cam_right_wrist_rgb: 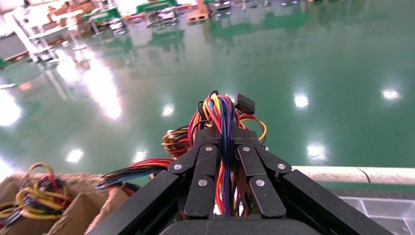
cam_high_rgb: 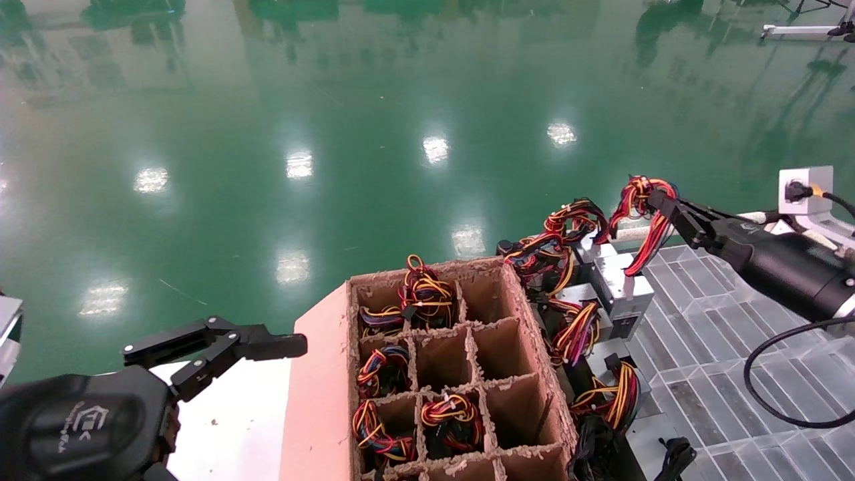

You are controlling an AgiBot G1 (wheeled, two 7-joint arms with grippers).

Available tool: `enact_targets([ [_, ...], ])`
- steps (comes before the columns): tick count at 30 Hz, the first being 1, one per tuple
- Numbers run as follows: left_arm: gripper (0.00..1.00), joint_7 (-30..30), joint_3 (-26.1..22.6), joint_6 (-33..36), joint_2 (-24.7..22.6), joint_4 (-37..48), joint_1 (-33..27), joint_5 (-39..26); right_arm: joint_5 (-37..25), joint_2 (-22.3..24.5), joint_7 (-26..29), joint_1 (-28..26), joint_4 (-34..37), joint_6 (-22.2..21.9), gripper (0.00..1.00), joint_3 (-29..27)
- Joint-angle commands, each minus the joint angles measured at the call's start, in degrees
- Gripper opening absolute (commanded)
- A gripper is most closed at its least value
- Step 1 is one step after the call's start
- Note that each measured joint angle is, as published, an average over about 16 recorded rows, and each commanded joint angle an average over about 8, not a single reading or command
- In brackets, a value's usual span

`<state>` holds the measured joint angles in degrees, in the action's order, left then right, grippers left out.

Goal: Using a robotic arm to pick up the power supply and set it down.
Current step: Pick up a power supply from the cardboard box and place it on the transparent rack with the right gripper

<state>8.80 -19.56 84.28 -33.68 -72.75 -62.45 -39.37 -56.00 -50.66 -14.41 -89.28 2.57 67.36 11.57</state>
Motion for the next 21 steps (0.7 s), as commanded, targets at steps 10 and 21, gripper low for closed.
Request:
enact_targets([
  [10, 1.00, -0.01, -0.01, 0.00, 0.00, 0.00, 0.00, 0.01, 2.86, -0.27, 0.04, 3.80, 0.58, -2.67, 0.00, -1.96],
  [21, 1.00, -0.01, -0.02, -0.01, 0.01, 0.00, -0.01, 0.01, 3.73, 0.30, 1.46, 5.56, -0.55, -1.84, 0.00, -2.59],
])
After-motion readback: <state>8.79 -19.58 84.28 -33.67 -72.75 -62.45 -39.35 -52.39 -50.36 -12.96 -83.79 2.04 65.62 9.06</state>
